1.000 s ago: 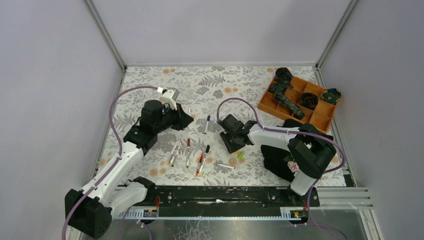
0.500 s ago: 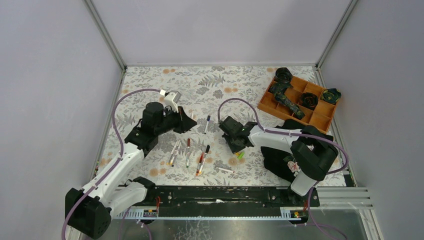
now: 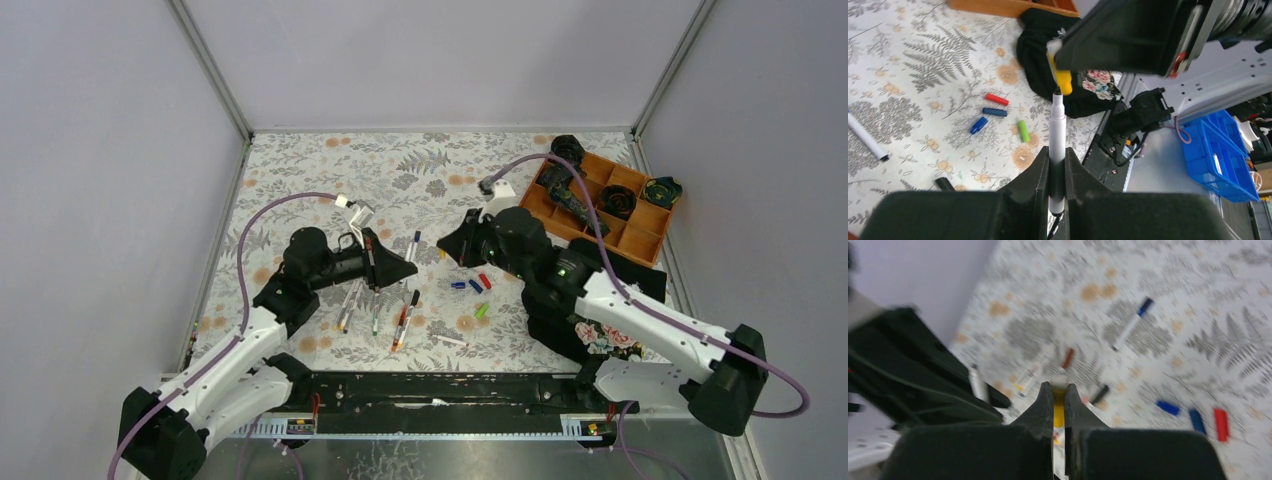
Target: Insert the pens into the pen caps
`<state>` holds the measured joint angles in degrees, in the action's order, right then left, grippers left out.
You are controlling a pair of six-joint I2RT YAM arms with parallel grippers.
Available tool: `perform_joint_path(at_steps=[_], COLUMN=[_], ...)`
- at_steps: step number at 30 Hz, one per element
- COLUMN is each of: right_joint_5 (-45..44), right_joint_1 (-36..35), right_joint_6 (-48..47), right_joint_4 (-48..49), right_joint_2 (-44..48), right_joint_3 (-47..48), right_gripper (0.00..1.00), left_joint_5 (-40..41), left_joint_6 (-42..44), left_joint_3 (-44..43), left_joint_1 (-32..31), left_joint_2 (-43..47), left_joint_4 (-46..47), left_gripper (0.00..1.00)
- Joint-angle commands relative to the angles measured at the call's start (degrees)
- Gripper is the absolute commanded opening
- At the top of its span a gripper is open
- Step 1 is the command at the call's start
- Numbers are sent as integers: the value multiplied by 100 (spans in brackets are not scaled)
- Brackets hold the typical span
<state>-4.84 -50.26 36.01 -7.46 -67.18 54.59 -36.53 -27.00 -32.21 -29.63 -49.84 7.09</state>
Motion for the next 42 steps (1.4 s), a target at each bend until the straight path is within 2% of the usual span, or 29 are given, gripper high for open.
perform_joint_path(at_steps=[1,6,14,24,42], right_joint_5=[96,140,350,698,792], right_joint_1=[8,4,3,-9,-114], right_joint_6=[838,1067,1117,1167,1124], right_joint_4=[1742,2764,3242,3277,3182], right_joint_2=[372,426,250,86,128], right_joint_3=[-295,-553,-469,-411,-565], right_gripper=[0,0,0,0,0], left_joint_5=[-605,-768,-820,-734,-627], left_joint_6=[-29,-11,20,35,72], left_joint_3=[-56,-66,-97,-110,-111], left_joint_1=[-17,-17,-17,-17,-17], left_joint_2=[156,116,61,59,61], left_joint_4=[576,514,515,496,429], left_gripper=[0,0,0,0,0])
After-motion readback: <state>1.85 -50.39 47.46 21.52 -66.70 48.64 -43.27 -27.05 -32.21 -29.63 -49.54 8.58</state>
